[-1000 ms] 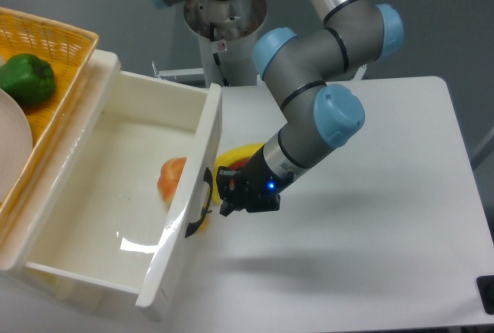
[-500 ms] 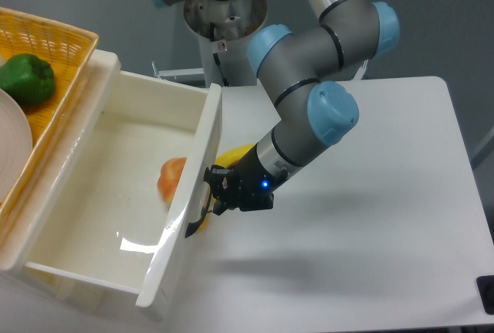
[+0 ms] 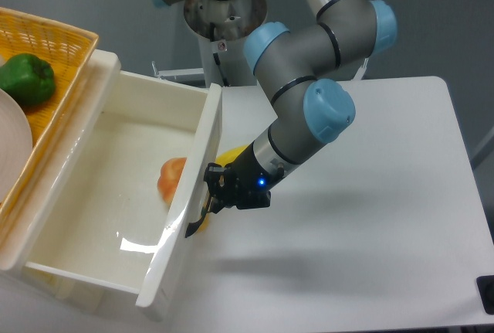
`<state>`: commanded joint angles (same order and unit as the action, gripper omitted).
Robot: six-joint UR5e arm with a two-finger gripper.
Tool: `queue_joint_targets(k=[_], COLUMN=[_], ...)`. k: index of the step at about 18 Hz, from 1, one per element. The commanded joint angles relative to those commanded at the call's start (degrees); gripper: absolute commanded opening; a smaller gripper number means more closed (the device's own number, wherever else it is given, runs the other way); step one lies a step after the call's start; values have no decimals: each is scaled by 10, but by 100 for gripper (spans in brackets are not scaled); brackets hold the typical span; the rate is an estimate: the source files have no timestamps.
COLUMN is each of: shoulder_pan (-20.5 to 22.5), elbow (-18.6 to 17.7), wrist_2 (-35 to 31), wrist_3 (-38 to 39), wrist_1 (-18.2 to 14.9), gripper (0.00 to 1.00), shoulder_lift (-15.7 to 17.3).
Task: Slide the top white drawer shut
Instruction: 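Press the gripper against the drawer front beside the handle, then push the white drawer inward into the cabinet with the gripper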
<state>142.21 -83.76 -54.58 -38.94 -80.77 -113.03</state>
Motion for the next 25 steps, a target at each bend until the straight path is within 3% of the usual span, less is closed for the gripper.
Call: queue_joint_targets(k=[25], shoulder_pan=[-21], elbow=[-18], wrist_2=[-2], wrist_3=[10], wrist_1=[-1], gripper=[0], shoulder_lift=[17])
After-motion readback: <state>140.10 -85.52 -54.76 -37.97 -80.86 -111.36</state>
